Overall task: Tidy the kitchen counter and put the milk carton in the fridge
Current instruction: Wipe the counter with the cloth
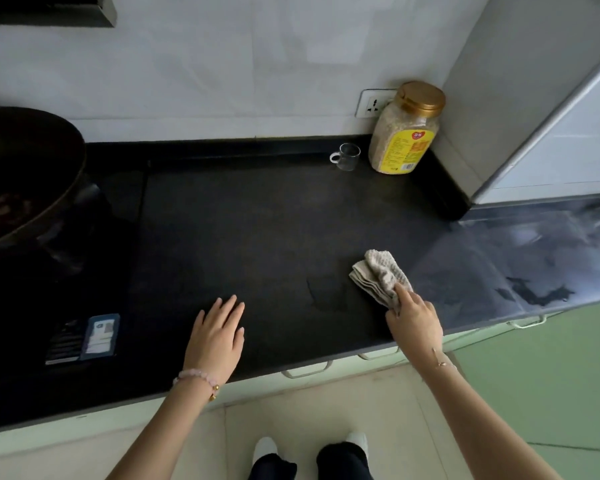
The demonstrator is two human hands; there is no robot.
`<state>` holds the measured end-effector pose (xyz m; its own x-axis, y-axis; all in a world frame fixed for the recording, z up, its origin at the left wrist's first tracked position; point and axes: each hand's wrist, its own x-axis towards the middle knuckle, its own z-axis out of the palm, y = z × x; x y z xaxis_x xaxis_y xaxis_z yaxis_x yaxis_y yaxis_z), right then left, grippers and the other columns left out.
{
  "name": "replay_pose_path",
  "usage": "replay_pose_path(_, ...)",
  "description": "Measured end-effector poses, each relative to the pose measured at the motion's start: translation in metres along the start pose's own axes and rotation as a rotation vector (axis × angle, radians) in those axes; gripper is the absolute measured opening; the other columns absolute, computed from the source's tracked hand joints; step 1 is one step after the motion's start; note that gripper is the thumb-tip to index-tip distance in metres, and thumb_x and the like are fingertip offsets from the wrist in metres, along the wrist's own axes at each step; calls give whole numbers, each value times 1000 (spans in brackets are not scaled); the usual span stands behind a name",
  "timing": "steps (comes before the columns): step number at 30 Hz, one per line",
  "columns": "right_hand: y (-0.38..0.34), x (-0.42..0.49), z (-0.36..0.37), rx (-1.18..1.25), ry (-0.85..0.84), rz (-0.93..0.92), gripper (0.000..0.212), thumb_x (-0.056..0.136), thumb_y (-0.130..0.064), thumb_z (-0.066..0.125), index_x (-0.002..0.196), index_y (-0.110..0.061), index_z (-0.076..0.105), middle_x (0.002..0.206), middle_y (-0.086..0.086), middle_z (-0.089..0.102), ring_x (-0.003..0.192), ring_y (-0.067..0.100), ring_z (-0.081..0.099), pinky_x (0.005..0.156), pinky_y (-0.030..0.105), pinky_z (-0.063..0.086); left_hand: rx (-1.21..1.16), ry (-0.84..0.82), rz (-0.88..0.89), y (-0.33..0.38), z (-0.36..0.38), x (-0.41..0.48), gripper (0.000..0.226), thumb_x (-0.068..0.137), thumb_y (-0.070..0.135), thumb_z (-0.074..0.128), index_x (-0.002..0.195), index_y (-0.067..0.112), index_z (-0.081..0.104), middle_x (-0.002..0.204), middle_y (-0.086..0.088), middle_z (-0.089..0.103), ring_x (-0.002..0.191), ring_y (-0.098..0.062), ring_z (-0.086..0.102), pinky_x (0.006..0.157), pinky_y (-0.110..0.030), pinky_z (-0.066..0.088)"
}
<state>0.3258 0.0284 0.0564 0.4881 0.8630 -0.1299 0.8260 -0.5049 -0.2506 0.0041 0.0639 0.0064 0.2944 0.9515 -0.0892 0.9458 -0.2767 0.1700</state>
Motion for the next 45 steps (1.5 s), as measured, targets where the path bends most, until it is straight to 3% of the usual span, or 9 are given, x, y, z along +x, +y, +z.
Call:
replay_pose_path(4, 3, 8, 6, -64, -9, -86, 55, 89, -48, 46, 138, -24, 42, 142, 1, 41, 131, 25, 35, 106, 37, 35, 21, 24, 41, -4, -3, 8, 49, 70, 13, 85, 117, 11, 71, 126, -10, 70, 114, -36, 67, 89, -54, 55)
replay_pose_path(10, 0, 28, 26, -109, -95, -272, 67, 95, -44, 36, 151, -23, 6, 159, -7, 10, 147, 13, 3, 120, 31, 4, 68, 79, 75, -9, 3, 10, 39, 82, 20, 69, 121, 13, 69, 128, -9, 68, 116, -34, 67, 91, -54, 55)
replay_pose_path(12, -6, 40, 24, -120, -97, -281, 63, 97, -39, 34, 151, -22, 6, 159, -6, 9, 147, 13, 3, 120, 30, 4, 84, 86, 74, -10, 5, 6, 42, 87, 27, 49, 122, 13, 68, 130, -8, 68, 117, -33, 66, 92, -53, 54)
replay_pose_path(20, -49, 59, 33, -41, -130, -413, 56, 96, -24, 36, 149, -22, 18, 157, -4, 22, 146, 15, 15, 120, 36, 11, 17, 118, 17, -9, 8, -5, 49, 78, 13, 79, 125, 13, 66, 133, -10, 65, 121, -34, 63, 96, -54, 51)
replay_pose_path(26, -30, 12, 37, -104, -199, -648, 54, 96, -34, 27, 148, -32, 14, 152, -21, 16, 144, 2, 7, 118, 27, 3, 8, 143, 18, -9, 10, -6, 41, 85, 17, 64, 126, 12, 66, 135, -9, 64, 122, -35, 62, 97, -53, 50)
replay_pose_path(30, -8, 40, 28, -120, -275, -497, 59, 96, -37, 34, 149, -33, 9, 157, -18, 9, 147, 12, 2, 120, 40, 8, -46, 97, -24, -10, 5, -8, 40, 89, 15, 64, 130, 13, 63, 140, -8, 59, 128, -34, 57, 102, -53, 47)
replay_pose_path(37, -43, 85, 31, -115, -186, -425, 60, 96, -24, 32, 150, -9, 11, 160, 4, 9, 148, 21, 1, 121, 36, 6, -95, 18, -102, -14, 0, -26, 43, 98, 19, 52, 140, 16, 52, 152, -3, 45, 140, -30, 44, 113, -49, 35)
replay_pose_path(39, -50, 88, 29, -30, -208, -422, 62, 96, -28, 35, 150, -11, 11, 159, 3, 8, 147, 19, 3, 120, 33, 8, -85, 39, -96, -12, -2, -28, 42, 93, 18, 56, 135, 14, 57, 147, -6, 52, 134, -32, 51, 108, -51, 41)
replay_pose_path(45, -49, 71, 38, -64, -166, -552, 63, 93, -39, 43, 149, -25, 17, 158, -5, 15, 147, 14, 5, 121, 34, 13, -140, -14, -172, -4, -3, -27, 46, 98, 21, 53, 144, 15, 47, 155, -5, 40, 145, -30, 34, 119, -50, 26)
